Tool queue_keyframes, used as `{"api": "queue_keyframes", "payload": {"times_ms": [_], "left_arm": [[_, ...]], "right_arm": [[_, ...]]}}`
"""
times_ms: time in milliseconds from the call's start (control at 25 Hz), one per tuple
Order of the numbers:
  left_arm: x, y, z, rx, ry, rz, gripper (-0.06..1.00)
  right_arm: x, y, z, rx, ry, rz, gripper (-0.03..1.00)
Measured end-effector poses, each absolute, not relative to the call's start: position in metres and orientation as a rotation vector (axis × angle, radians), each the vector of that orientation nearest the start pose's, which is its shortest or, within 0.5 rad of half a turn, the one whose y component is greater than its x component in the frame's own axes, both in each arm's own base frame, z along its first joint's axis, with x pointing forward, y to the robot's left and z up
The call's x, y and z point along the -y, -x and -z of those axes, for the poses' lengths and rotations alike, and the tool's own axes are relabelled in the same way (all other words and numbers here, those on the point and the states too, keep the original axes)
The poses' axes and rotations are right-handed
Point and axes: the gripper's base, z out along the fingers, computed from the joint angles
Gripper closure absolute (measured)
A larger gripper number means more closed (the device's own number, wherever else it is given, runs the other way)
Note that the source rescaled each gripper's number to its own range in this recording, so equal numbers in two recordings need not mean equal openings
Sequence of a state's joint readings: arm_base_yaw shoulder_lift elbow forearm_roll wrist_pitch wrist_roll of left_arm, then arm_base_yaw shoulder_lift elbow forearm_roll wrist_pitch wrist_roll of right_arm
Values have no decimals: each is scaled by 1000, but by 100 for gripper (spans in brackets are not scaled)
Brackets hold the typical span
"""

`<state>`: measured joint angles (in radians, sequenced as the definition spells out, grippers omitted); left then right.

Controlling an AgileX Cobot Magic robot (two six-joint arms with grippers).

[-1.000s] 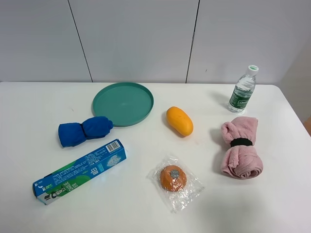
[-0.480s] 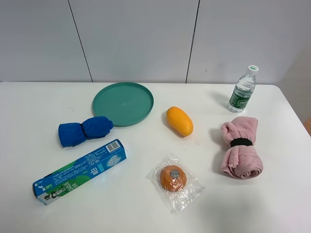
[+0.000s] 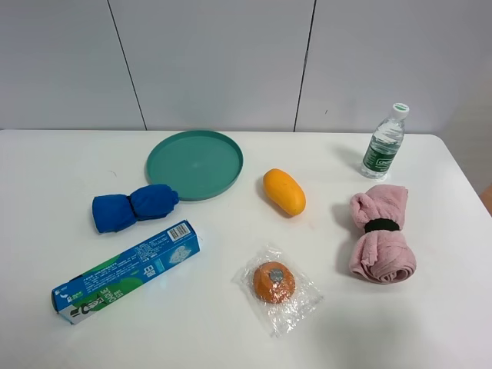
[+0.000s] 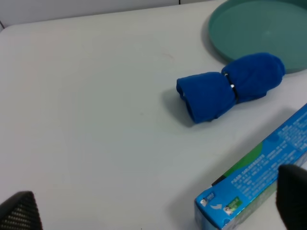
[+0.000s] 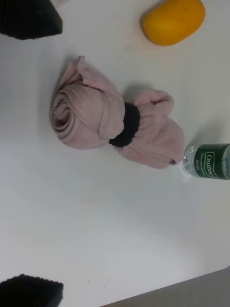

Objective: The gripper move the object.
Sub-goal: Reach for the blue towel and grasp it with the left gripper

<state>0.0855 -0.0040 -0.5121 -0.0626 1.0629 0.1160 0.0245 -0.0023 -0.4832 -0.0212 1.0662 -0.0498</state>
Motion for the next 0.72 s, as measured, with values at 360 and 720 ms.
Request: {"api": "queue_keyframes", "payload": {"times_ms": [360,720], "left_arm": [[6,7,-281,-2029,-35,-52,-6],[6,7,-281,-2029,-35,-53,-6]], "right_arm": [[2,4,-272,-2063,76,41,-3],[2,4,-272,-2063,76,41,-3]]}}
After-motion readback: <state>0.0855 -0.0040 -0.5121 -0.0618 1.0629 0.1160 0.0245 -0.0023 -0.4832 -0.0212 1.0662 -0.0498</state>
